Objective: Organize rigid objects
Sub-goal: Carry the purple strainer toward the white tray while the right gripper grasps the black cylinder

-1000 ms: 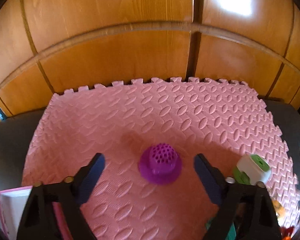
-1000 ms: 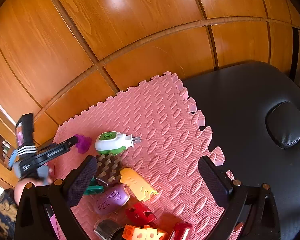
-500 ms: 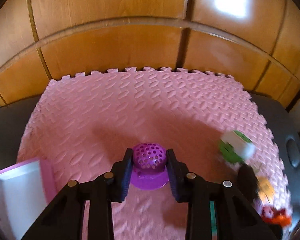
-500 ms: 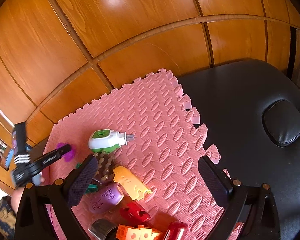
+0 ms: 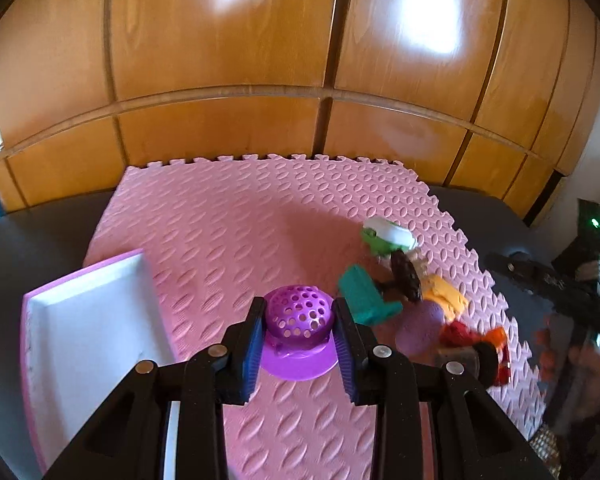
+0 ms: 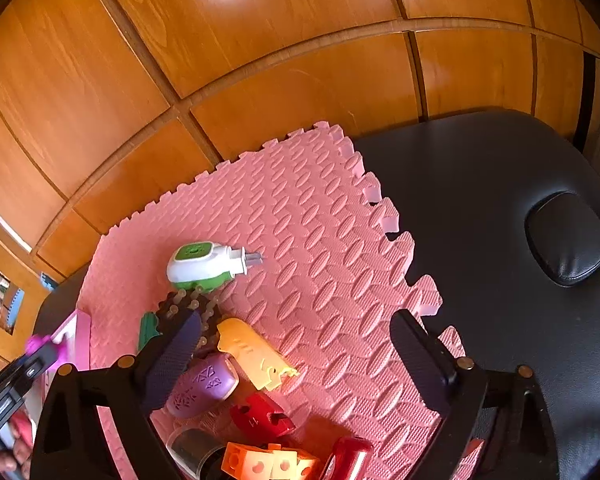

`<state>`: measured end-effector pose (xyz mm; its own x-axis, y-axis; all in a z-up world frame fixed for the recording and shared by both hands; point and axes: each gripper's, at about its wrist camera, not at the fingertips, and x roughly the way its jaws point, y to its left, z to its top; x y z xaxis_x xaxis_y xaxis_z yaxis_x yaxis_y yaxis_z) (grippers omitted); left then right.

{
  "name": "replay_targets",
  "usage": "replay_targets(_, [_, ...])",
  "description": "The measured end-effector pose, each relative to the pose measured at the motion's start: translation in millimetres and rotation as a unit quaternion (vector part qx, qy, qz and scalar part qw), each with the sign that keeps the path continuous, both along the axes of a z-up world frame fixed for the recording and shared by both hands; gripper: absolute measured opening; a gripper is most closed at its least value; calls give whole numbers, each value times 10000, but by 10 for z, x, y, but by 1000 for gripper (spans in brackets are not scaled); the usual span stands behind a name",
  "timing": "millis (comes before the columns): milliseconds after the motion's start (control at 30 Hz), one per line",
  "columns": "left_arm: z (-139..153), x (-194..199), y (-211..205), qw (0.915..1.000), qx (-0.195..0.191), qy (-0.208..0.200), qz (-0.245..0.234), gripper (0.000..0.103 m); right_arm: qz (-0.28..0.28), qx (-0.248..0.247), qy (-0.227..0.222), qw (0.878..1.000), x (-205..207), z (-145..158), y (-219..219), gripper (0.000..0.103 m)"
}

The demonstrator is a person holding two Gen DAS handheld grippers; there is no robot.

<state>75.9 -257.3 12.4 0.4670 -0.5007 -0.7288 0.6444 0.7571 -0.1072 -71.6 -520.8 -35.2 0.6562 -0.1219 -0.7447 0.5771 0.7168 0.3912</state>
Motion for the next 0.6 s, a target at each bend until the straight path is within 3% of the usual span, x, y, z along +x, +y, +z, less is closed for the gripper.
replay_targets(133, [-12,-161,276,9999,-52,-1,89,33,216,-65,-15,9997,28,15,65,95])
replay_targets(400, [-143,-390,855,9988,-175,173,422,33,1292,145,-130,9914,137,92,422,92])
replay_targets(600, [-271,-372,1290,9961,-254,323,779,33,1521,60,-60,9883,-110,270,499,87])
